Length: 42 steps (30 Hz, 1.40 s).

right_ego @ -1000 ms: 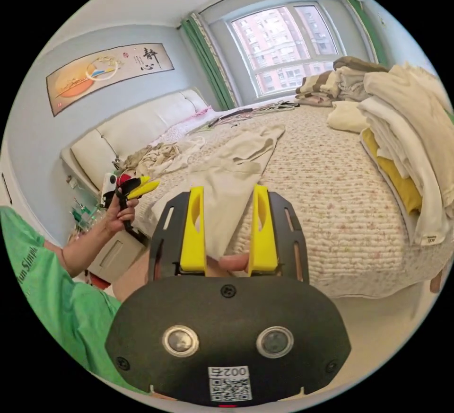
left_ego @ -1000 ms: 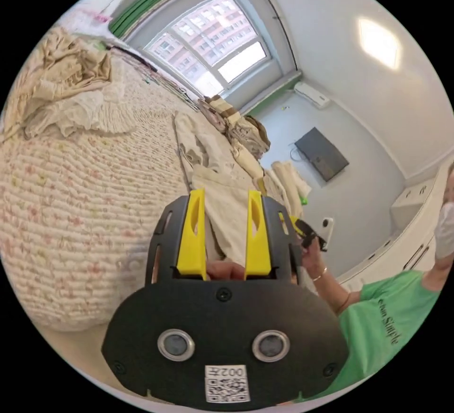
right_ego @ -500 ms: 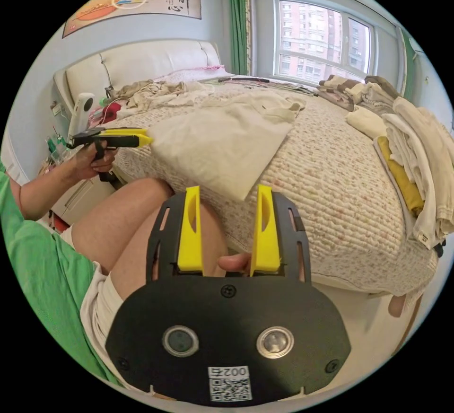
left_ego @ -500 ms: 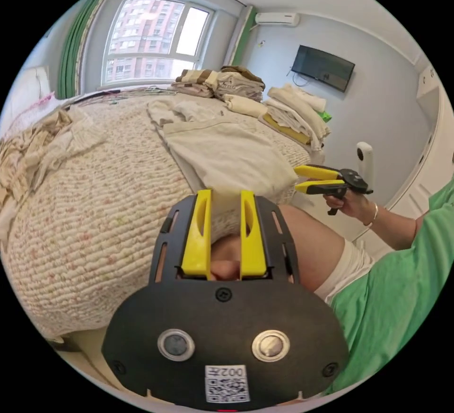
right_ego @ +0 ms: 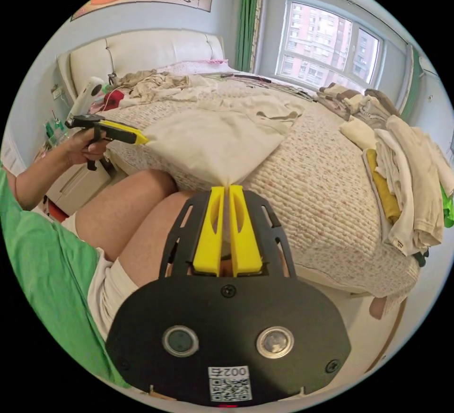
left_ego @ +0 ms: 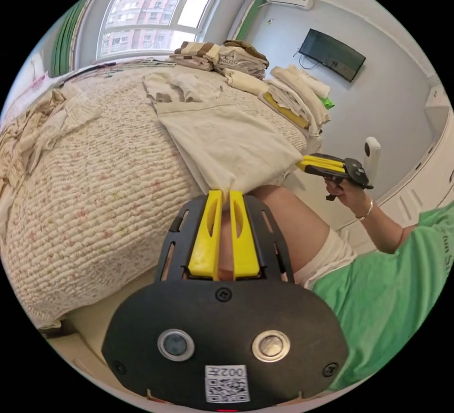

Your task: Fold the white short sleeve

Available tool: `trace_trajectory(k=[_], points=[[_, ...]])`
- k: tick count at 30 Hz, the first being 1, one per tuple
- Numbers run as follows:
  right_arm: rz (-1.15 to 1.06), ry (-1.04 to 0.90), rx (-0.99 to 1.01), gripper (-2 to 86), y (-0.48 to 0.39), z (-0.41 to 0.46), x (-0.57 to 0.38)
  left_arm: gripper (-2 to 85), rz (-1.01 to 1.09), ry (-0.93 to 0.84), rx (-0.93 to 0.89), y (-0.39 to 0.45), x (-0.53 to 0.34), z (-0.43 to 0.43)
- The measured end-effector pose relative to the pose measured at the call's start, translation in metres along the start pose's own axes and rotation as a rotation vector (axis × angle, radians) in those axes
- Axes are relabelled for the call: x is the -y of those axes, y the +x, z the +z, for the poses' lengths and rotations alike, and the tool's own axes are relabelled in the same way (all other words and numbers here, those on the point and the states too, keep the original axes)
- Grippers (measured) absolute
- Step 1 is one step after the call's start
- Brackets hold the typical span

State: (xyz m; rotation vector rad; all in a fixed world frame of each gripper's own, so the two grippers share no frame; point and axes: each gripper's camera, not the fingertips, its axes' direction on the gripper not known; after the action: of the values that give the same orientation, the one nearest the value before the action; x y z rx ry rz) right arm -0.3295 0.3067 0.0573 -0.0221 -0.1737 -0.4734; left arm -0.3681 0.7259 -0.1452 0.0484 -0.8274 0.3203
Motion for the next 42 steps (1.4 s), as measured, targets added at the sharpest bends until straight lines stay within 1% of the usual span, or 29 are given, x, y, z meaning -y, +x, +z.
trace_trajectory(k=[8,11,14,18,24,26,27,30,32,34,36,38,39,41,42], points=[[-0.146,-0.161,0.085,-0.7,-0.010,-0.075,0.012,-1.6,0.053,-0.157,-0.063,0.053,0.002,-0.049],[-0.165,-0.247,0.130,-0.7,-0.010,-0.099,0.011,-1.6,0.032,-0.195,-0.139,0.070,-0.007,-0.065],[-0.162,-0.291,0.180,-0.7,0.002,-0.116,0.021,-1.6,0.007,-0.204,-0.195,0.079,-0.008,-0.080],[-0.164,-0.266,0.196,-0.7,0.033,-0.125,0.058,-1.6,-0.034,-0.170,-0.208,0.067,0.026,-0.099],[-0.100,-0.098,0.180,-0.8,0.118,-0.121,0.162,-1.7,-0.074,-0.004,-0.094,0.018,0.136,-0.134],[-0.050,-0.068,0.178,-0.8,0.160,-0.095,0.206,-1.7,-0.079,0.033,-0.055,-0.002,0.175,-0.136],[-0.034,-0.073,0.183,-0.8,0.172,-0.086,0.217,-1.7,-0.114,0.039,-0.030,-0.019,0.201,-0.132],[0.012,-0.140,0.154,-0.7,0.226,-0.027,0.269,-1.7,-0.109,-0.009,0.048,-0.064,0.268,-0.098],[0.074,-0.203,0.157,-0.7,0.273,0.034,0.303,-1.7,-0.158,-0.037,0.064,-0.101,0.301,-0.068],[0.140,-0.242,0.180,-0.6,0.310,0.081,0.322,-1.7,-0.236,-0.063,0.059,-0.152,0.333,-0.031],[0.194,-0.255,0.219,-0.4,0.341,0.123,0.334,-1.7,-0.330,-0.069,0.036,-0.189,0.347,-0.008],[0.247,-0.273,0.263,0.1,0.376,0.175,0.341,-1.6,-0.376,-0.060,0.032,-0.218,0.356,0.008],[0.267,-0.282,0.276,0.4,0.384,0.187,0.341,-1.6,-0.416,-0.056,0.023,-0.236,0.358,0.018],[0.319,-0.364,0.342,1.4,0.410,0.234,0.334,-1.6,-0.499,-0.078,-0.035,-0.263,0.356,0.030],[0.320,-0.371,0.368,1.7,0.415,0.242,0.331,-1.6,-0.553,-0.073,-0.107,-0.280,0.352,0.035]])
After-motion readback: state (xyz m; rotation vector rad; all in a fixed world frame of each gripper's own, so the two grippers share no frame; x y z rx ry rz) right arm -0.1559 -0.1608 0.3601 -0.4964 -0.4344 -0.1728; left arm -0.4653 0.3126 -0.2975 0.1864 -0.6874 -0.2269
